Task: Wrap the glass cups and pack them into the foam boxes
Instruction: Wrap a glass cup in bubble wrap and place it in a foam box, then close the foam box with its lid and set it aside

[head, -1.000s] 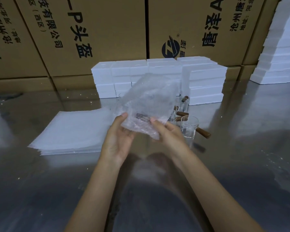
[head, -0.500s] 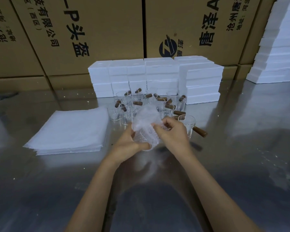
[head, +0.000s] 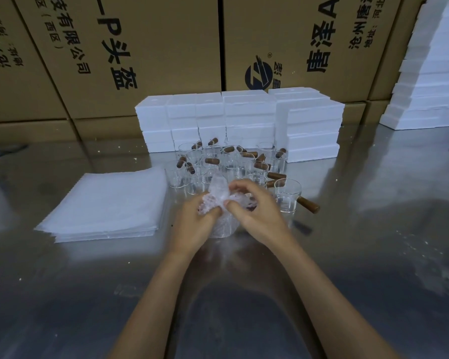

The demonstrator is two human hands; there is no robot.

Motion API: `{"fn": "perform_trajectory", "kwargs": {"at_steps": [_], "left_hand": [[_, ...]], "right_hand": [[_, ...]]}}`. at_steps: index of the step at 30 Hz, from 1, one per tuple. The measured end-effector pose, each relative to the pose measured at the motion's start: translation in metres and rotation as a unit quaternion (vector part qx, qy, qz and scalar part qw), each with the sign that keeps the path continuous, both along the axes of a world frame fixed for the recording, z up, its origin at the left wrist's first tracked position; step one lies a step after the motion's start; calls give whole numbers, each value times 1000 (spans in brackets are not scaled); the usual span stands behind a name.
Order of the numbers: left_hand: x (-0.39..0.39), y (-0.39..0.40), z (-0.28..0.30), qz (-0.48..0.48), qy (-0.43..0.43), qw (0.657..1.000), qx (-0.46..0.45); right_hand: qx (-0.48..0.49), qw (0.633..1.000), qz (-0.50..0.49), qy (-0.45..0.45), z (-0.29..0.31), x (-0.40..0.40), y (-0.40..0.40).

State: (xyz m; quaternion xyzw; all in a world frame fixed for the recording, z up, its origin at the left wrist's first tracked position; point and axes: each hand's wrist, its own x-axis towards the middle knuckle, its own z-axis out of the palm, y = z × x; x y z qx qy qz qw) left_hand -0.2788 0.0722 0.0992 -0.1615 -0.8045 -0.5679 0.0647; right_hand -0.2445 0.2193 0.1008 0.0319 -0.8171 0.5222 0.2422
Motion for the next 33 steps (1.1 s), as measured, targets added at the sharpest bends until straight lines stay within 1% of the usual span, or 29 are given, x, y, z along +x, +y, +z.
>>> {"fn": "perform_trajectory", "kwargs": {"at_steps": [2, 3, 4, 6, 7, 8, 9, 11, 13, 15, 17, 19, 20, 23, 24, 25, 27, 28, 30, 31, 33], "left_hand": [[-2, 0, -2, 20, 51, 996, -67], [-3, 0, -2, 24, 60, 995, -80], [-4, 0, -2, 13, 54, 997, -60], [-6, -3, 1, -35, 8, 998, 44], [-7, -5, 3, -53, -14, 995, 80], [-9, -7, 2, -60, -22, 994, 92], [-11, -9, 1, -60, -5, 996, 71], [-13, -9, -4, -50, 63, 997, -18], [-11, -4, -9, -45, 94, 992, -73], [-12, -2, -15, -35, 107, 986, -126], [-13, -3, -19, -34, 123, 970, -208], [-8, -3, -15, -26, 129, 960, -246], [-5, -3, -12, -21, 143, 960, -240], [0, -3, -9, -4, 175, 972, -154], [0, -4, -9, 2, 185, 971, -154], [0, -4, -9, 4, 188, 966, -176], [1, -4, -11, 2, 162, 957, -240], [1, -3, -12, 2, 150, 953, -263], [1, -4, -13, 3, 161, 947, -279], [1, -5, -13, 10, 181, 945, -274], [1, -6, -11, 41, 222, 948, -224]], "right_hand": [[83, 996, -9, 12, -3, 0, -2], [120, 992, -17, 19, -4, 0, -3], [153, 987, -26, 29, -6, 0, -4], [212, 975, -44, 51, -9, 0, -6], [242, 967, -53, 51, -11, 0, -6], [272, 959, -60, 45, -13, 0, -7], [297, 952, -61, 36, -14, -1, -7], [321, 946, -45, 22, -16, 0, -6], [295, 955, -34, 17, -17, 0, -6], [228, 971, -55, 39, -14, 0, -5], [174, 979, -81, 65, -11, 0, -5], [204, 974, -88, 55, -11, 0, -4], [231, 969, -83, 39, -13, 1, -4], [267, 961, -68, -1, -20, 0, -4], [274, 959, -70, -8, -21, -1, -4], [282, 957, -73, -13, -21, -2, -4], [287, 955, -75, -24, -22, -3, -4], [279, 957, -73, -29, -22, -3, -4], [246, 966, -71, -24, -22, -2, -7], [222, 972, -76, -11, -20, -1, -8], [158, 982, -97, 29, -14, 0, -8]]}}
